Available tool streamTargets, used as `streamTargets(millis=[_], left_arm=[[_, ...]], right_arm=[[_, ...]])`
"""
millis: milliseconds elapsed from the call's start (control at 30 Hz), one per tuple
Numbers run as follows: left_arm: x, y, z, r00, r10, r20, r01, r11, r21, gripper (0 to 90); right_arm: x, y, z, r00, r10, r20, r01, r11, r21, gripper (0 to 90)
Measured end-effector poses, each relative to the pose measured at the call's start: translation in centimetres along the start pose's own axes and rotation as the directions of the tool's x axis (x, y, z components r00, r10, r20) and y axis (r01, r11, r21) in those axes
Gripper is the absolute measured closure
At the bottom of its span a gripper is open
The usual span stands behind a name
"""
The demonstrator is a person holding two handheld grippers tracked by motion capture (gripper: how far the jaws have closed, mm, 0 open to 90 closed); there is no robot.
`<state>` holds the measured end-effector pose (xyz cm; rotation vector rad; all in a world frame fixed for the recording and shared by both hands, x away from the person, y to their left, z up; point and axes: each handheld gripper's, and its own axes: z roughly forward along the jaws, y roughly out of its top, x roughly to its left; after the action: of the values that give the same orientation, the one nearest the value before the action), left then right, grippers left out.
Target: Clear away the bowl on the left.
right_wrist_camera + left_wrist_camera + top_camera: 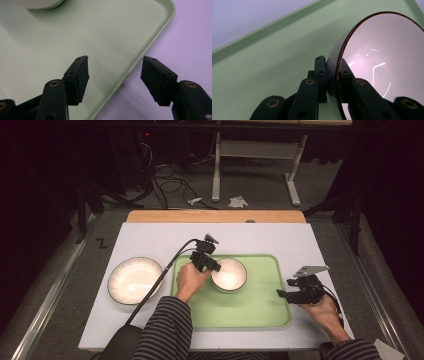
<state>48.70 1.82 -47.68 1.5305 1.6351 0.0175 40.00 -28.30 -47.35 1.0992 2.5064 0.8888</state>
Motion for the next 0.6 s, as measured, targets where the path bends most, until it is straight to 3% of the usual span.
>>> streamTargets(millis=[200,300,533,600], left_arm=[[0.06,-0.04,0.13,1.0000,0.000,-0.007,0.000,1.0000,-0.002,82.6],[0.23,-0.31,0.40,0.9993,0.025,-0.027,-0.026,0.9996,-0.008,82.9],[0.17,-0.48,0.41,0.9983,0.050,-0.029,-0.051,0.9986,-0.015,82.9],[0.17,-0.69,0.40,0.9970,0.073,-0.024,-0.074,0.9970,-0.025,82.8]], right_arm=[[-0.01,-0.01,0.02,1.0000,0.001,-0.001,-0.001,1.000,0.000,40.6],[0.01,0.02,0.01,1.0000,0.001,0.000,-0.001,1.000,0.001,40.6],[-0.02,0.01,0.07,1.0000,0.001,0.000,-0.001,1.000,0.001,40.6],[0.06,0.04,0.10,1.0000,0.010,-0.001,-0.010,1.000,0.003,40.6]])
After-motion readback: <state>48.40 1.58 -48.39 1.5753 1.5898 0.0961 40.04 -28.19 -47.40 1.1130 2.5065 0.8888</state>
